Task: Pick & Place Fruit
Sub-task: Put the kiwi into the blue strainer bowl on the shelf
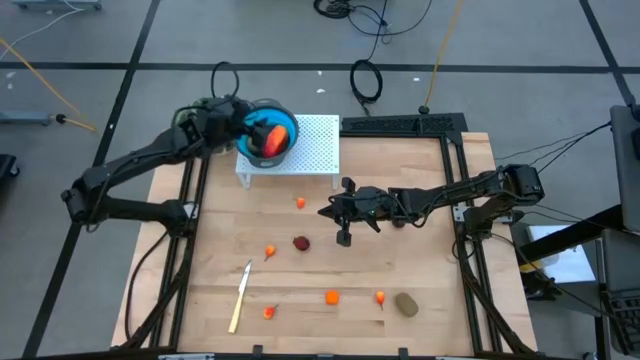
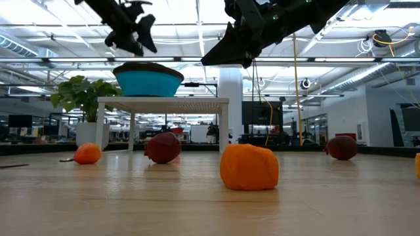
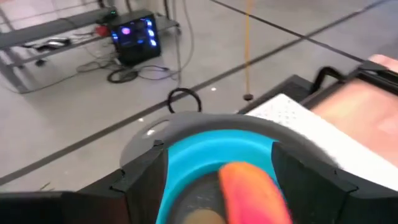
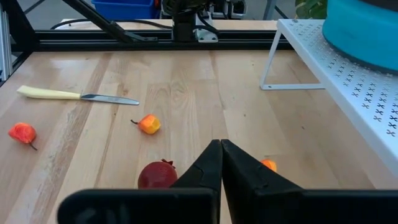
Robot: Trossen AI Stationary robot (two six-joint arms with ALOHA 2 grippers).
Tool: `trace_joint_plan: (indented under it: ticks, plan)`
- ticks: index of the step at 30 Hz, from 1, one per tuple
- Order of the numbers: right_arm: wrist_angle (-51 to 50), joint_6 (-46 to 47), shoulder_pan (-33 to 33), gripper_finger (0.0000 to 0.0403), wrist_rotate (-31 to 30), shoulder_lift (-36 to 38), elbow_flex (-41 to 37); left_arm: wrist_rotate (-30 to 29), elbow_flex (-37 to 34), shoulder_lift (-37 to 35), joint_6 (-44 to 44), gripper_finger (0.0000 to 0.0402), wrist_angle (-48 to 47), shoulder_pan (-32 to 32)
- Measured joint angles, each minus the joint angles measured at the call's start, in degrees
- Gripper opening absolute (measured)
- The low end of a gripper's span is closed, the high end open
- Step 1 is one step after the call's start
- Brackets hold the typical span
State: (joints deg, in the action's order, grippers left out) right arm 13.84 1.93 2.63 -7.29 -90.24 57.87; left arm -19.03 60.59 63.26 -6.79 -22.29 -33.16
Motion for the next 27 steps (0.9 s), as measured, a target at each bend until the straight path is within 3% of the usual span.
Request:
trace_joint_plan:
  ticks: [6,23,27]
  plan:
    - [-1.33,-0.02,0.41,0.0000,-0.03,0.02,0.00,0.05,4.36,0.00,-2.23,0.0228,-7.55,6.46]
    - [-7.32,-2.76,4.54,0.0000,-0.07,0.04,-0.01,0.05,1.51,-1.16,-6.73,0.0017,-7.25,23.57]
    - [-7.75,-2.80,5.54,0.0000,-0.09,0.04,0.00,0.07,-0.01,-1.18,-7.37,0.0009,-4.99,26.26]
